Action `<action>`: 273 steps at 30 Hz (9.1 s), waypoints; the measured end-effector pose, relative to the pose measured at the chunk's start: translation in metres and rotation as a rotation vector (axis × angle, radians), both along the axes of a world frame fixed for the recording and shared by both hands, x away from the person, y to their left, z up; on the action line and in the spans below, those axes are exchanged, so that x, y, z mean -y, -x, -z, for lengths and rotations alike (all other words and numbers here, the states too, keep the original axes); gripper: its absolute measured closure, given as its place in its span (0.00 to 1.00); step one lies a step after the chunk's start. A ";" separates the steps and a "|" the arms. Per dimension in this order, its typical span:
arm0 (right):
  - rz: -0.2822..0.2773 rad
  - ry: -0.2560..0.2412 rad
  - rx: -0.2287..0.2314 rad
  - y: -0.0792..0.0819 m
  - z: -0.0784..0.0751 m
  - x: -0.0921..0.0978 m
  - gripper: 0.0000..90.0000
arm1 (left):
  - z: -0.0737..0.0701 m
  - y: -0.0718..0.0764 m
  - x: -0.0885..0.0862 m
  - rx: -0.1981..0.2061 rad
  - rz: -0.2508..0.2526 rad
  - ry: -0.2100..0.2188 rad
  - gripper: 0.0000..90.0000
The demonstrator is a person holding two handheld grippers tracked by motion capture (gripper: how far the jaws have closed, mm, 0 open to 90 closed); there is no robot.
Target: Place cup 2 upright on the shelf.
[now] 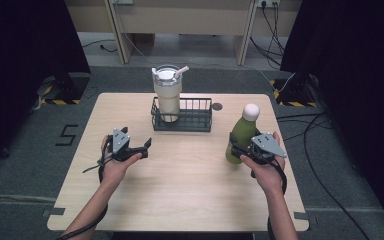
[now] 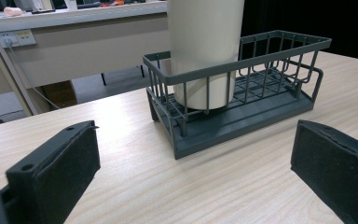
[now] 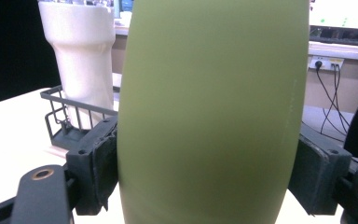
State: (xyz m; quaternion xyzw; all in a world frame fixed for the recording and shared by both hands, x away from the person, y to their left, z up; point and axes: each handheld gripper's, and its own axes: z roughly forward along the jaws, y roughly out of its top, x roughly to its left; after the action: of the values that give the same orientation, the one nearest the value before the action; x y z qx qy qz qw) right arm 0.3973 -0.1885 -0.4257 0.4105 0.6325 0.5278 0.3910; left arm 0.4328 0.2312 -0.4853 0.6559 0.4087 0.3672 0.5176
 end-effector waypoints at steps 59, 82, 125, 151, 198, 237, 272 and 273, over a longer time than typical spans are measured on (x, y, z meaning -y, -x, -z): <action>-0.054 -0.033 0.077 -0.057 -0.062 -0.051 0.24 | -0.001 -0.001 -0.005 -0.004 -0.011 0.017 0.01; -0.049 -0.050 0.070 -0.078 -0.072 -0.064 0.24 | -0.001 -0.001 -0.006 -0.006 -0.014 0.019 0.01; -0.051 -0.051 0.074 -0.114 -0.098 -0.092 0.24 | -0.003 -0.001 -0.010 -0.001 -0.019 0.026 0.01; -0.042 -0.043 0.053 -0.138 -0.102 -0.106 0.24 | -0.004 -0.001 -0.012 0.001 -0.024 0.033 0.01; -0.028 -0.022 -0.008 -0.168 -0.087 -0.122 0.24 | -0.004 -0.001 -0.013 0.000 -0.026 0.038 0.01; -0.010 0.001 -0.079 -0.188 -0.064 -0.128 0.24 | -0.003 -0.001 -0.013 -0.003 -0.027 0.038 0.01; -0.001 0.027 -0.140 -0.196 -0.037 -0.132 0.24 | -0.002 0.000 -0.012 -0.006 -0.022 0.036 0.01; -0.001 0.028 -0.139 -0.196 -0.037 -0.133 0.24 | -0.002 0.000 -0.012 -0.006 -0.021 0.035 0.01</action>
State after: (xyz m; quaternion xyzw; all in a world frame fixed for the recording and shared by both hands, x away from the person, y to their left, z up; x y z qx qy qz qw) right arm 0.5934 -0.0557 -0.3888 0.4403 0.6657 0.4891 0.3518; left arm 0.4332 0.2433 -0.4832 0.6435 0.4235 0.3636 0.5239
